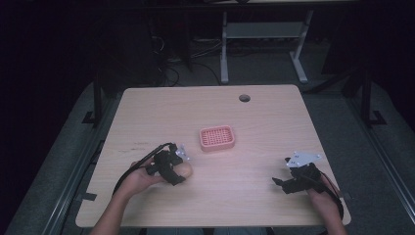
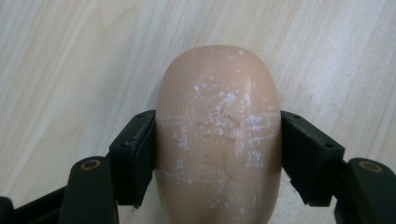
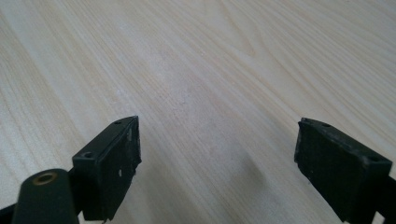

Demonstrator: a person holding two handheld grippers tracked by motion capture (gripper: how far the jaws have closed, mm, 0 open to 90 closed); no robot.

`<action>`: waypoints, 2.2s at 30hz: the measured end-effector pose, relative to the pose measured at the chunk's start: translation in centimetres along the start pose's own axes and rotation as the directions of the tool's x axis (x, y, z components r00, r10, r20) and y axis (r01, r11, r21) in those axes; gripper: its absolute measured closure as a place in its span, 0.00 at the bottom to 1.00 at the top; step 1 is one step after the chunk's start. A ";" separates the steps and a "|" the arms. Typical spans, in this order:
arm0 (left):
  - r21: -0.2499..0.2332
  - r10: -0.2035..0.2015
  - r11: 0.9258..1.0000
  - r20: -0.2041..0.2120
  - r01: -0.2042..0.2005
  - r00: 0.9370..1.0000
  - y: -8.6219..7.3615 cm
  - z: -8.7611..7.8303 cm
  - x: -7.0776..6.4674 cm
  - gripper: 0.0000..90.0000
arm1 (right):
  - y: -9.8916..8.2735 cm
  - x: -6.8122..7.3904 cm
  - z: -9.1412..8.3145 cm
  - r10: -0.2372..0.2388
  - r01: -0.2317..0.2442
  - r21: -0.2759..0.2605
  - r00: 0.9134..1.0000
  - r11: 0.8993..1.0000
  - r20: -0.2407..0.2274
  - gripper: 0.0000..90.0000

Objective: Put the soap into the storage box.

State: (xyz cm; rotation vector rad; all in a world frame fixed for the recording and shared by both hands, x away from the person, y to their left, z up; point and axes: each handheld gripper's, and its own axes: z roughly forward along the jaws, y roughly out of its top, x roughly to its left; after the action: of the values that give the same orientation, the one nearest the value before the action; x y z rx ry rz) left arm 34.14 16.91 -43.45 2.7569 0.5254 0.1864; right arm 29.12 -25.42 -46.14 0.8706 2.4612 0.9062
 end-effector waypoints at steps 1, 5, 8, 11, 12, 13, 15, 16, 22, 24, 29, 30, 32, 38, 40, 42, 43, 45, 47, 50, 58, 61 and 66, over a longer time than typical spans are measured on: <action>-0.006 -0.005 1.000 -0.002 0.005 1.000 0.1 -0.1 0.0 0.36 | 0.0 0.0 0.0 0.001 -0.001 -0.002 1.000 1.000 0.000 0.16; -0.012 -0.004 1.000 -0.003 0.003 1.000 0.3 -0.4 0.1 0.36 | 0.0 0.0 0.0 0.002 -0.002 -0.007 1.000 1.000 -0.001 0.16; -0.020 0.003 1.000 -0.016 -0.004 1.000 0.7 -0.8 0.2 0.36 | 0.0 0.0 0.0 0.003 -0.003 -0.009 1.000 1.000 -0.001 0.15; -0.020 0.006 1.000 -0.013 -0.007 1.000 1.0 -0.9 0.4 0.36 | 0.1 0.1 -0.1 0.005 -0.005 -0.010 1.000 1.000 -0.001 0.16; -0.020 0.006 1.000 -0.014 -0.007 1.000 1.1 -0.9 0.4 0.36 | 0.1 0.1 -0.1 0.006 -0.006 -0.009 1.000 1.000 -0.001 0.16; -0.020 0.011 1.000 -0.015 -0.012 1.000 1.1 -0.9 0.4 0.36 | 0.1 0.1 -0.1 0.006 -0.006 -0.011 1.000 1.000 -0.001 0.15; -0.032 0.005 0.999 -0.012 -0.006 1.000 1.2 -0.9 0.5 0.36 | 0.1 0.1 -0.1 0.000 0.000 -0.015 1.000 1.000 -0.001 0.16; -0.039 0.001 0.999 -0.001 -0.001 1.000 1.3 -0.9 0.7 0.36 | 0.1 0.1 -0.1 -0.003 0.003 -0.017 1.000 1.000 -0.001 0.15; -0.054 -0.017 0.998 0.016 0.018 1.000 1.5 -0.8 1.1 0.36 | 0.2 0.2 -0.1 0.002 -0.002 -0.016 1.000 1.000 -0.004 0.16; -0.051 -0.012 0.999 0.016 0.013 1.000 1.7 -0.8 1.2 0.36 | 0.2 0.3 0.0 0.000 0.000 -0.014 1.000 1.000 -0.008 0.15; -0.050 0.000 0.999 0.014 0.001 1.000 2.6 -0.8 1.4 0.36 | 0.3 0.3 0.0 -0.003 0.003 -0.014 1.000 1.000 -0.007 0.16; -0.050 0.003 0.999 0.019 -0.002 1.000 2.7 -0.8 1.5 0.36 | 0.3 0.3 0.0 -0.001 0.001 -0.014 1.000 1.000 -0.006 0.16; -0.049 0.002 0.999 0.018 -0.001 1.000 3.0 -0.7 1.6 0.36 | 0.2 0.3 -0.1 0.002 -0.002 -0.015 1.000 1.000 -0.004 0.16; -0.046 0.016 0.999 0.023 -0.015 1.000 4.1 -0.8 1.9 0.36 | 0.2 0.2 -0.1 0.003 -0.003 -0.017 1.000 1.000 -0.003 0.15; -0.043 0.019 0.999 0.021 -0.019 1.000 4.4 -0.9 2.1 0.36 | 0.2 0.3 -0.1 0.005 -0.005 -0.017 1.000 1.000 -0.003 0.16; -0.045 0.021 0.999 0.022 -0.020 1.000 4.6 -0.9 2.2 0.36 | 0.2 0.3 -0.1 0.004 -0.004 -0.017 1.000 1.000 -0.003 0.16; -0.047 0.019 0.999 0.023 -0.018 1.000 4.7 -0.9 2.3 0.36 | 0.2 0.3 -0.1 0.005 -0.005 -0.018 1.000 1.000 -0.003 0.16; -0.046 0.020 0.999 0.022 -0.019 1.000 4.9 -0.8 2.4 0.36 | 0.2 0.2 -0.2 0.004 -0.004 -0.020 1.000 1.000 -0.002 0.15; -0.050 0.019 0.999 0.026 -0.018 0.999 5.1 -0.8 2.5 0.36 | 0.2 0.2 -0.2 0.004 -0.004 -0.024 1.000 1.000 0.000 0.15; -0.055 0.018 0.998 0.031 -0.016 0.999 5.3 -0.7 2.7 0.36 | 0.2 0.1 -0.2 0.005 -0.005 -0.025 1.000 1.000 0.001 0.16; -0.049 0.024 0.999 0.028 -0.023 0.999 6.2 -0.8 3.3 0.36 | 0.2 0.1 -0.2 0.006 -0.006 -0.024 1.000 1.000 0.000 0.16; -0.055 0.023 0.998 0.029 -0.022 0.999 6.5 -0.9 3.5 0.36 | 0.2 0.1 -0.2 0.009 -0.009 -0.025 1.000 1.000 0.000 0.16; -0.052 0.033 0.998 0.030 -0.032 0.999 7.4 -1.0 3.6 0.36 | 0.2 0.0 -0.2 0.010 -0.010 -0.029 1.000 1.000 0.000 0.16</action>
State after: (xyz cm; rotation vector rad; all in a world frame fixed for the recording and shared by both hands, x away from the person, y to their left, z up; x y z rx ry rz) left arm 39.75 12.10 -39.74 2.7151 0.4613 0.1620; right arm 29.05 -25.39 -45.86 0.8739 2.4401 0.9427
